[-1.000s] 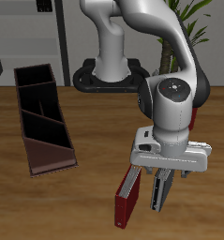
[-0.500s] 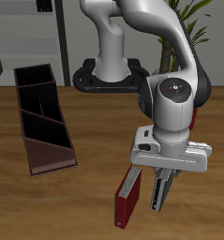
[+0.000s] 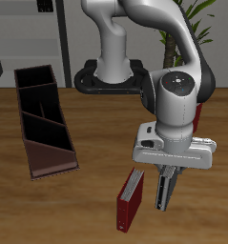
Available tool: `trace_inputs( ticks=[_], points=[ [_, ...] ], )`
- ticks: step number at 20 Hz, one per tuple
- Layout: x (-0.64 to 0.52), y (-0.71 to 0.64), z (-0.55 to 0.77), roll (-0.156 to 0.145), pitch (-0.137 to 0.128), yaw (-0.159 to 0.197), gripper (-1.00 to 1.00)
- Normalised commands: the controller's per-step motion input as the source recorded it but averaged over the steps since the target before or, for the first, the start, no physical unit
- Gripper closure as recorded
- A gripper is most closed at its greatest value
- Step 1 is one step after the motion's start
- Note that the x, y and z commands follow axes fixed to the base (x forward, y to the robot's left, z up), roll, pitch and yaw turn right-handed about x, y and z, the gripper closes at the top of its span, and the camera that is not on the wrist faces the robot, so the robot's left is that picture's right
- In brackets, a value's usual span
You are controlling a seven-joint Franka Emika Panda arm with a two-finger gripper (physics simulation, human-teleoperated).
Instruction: Place the striped book into the right desk caddy's back compartment
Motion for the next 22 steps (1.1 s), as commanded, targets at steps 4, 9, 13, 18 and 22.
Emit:
trace_inputs(
  ticks=[4,9,13,18,22],
  points=[
    [-0.14,0.01,0.25,0.021,-0.048,0.017,1.00],
    [-0.31,0.04,0.41,0.046,-0.079,0.056,1.00],
    [-0.42,0.07,0.45,0.053,-0.107,0.094,1.00],
    [-0.40,-0.12,0.55,0.008,-0.122,0.079,1.00],
    [-0.33,-0.16,0.40,-0.007,-0.088,0.069,1.00]
  ],
)
